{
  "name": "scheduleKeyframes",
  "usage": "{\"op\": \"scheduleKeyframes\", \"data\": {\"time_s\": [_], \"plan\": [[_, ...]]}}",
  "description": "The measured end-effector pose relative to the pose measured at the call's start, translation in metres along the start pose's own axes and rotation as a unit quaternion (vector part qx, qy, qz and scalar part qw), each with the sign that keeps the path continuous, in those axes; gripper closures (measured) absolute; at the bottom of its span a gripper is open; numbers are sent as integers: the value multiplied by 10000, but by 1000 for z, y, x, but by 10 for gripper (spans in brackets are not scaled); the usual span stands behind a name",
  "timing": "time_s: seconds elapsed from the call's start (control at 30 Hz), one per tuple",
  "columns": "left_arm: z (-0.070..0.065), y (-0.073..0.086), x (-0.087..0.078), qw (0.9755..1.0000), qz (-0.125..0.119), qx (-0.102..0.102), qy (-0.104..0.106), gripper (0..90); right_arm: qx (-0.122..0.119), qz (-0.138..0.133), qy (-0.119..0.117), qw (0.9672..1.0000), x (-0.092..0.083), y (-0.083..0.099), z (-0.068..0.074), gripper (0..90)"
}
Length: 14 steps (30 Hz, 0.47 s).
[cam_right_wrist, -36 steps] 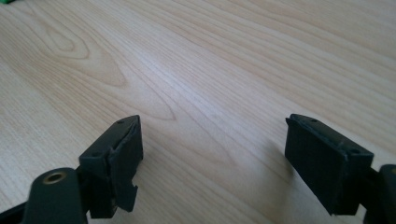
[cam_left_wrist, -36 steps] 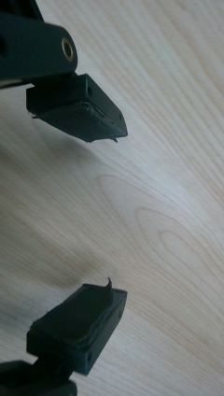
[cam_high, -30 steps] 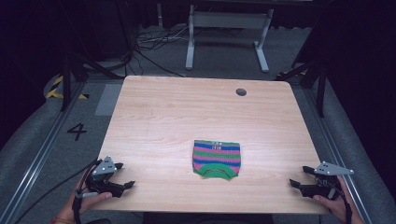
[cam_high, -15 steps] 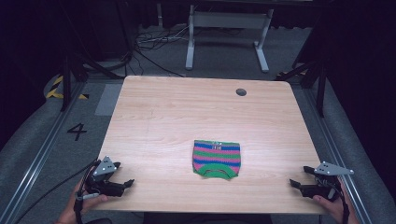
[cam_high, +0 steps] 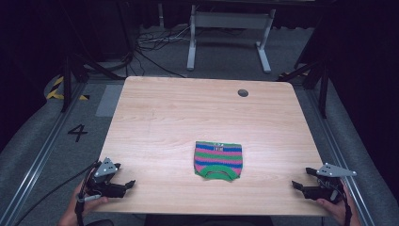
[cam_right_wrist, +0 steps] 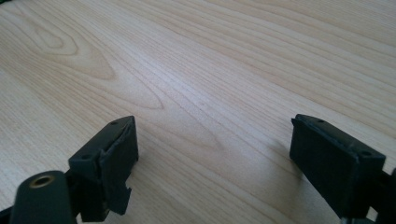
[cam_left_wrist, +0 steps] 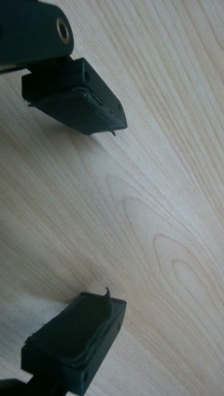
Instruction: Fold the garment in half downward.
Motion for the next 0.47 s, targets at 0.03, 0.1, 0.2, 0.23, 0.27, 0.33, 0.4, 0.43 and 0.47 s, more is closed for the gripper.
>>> {"op": "scheduleKeyframes", "data": {"time_s": [0.03, 0.1, 0.2, 0.23, 0.27, 0.33, 0.4, 0.43, 0.47], "plan": [[0, 0, 0, 10000, -1, -9, -9, 129, 0, 0, 1, 10000, 0, 0, 0, 157], [0, 0, 1, 10000, 4, -22, -6, 128, 0, 1, 0, 10000, 0, 0, 0, 157], [1, -1, 1, 10000, 10, -17, -23, 125, 0, 0, 2, 10000, 0, 0, 0, 154], [1, -2, 2, 10000, 9, -34, -34, 122, 5, 3, 9, 10000, 0, 0, 0, 151], [1, -2, 2, 10000, 25, -34, -44, 117, 9, 3, 13, 10000, 0, 0, 0, 151], [1, -3, 4, 10000, 51, -59, -50, 104, 14, 2, 16, 10000, 0, 0, 0, 151], [0, -3, 4, 9999, 83, -74, -69, 87, 10, 1, 16, 10000, 0, 0, 0, 151], [0, -4, 5, 9999, 84, -71, -97, 81, 11, 1, 15, 10000, 0, 0, 0, 151], [0, -4, 5, 9999, 99, -74, -84, 75, 13, 1, 16, 10000, 0, 0, 0, 151]]}}
Point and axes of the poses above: each handheld gripper's, and its own axes: x roughly forward along the jaws, y roughly out of its underside, z roughly to its left, the point moved 6 cm from there along x, roughly forward along the jaws, and after that the axes turned 12 degrees about -y, right-handed, at the moved point
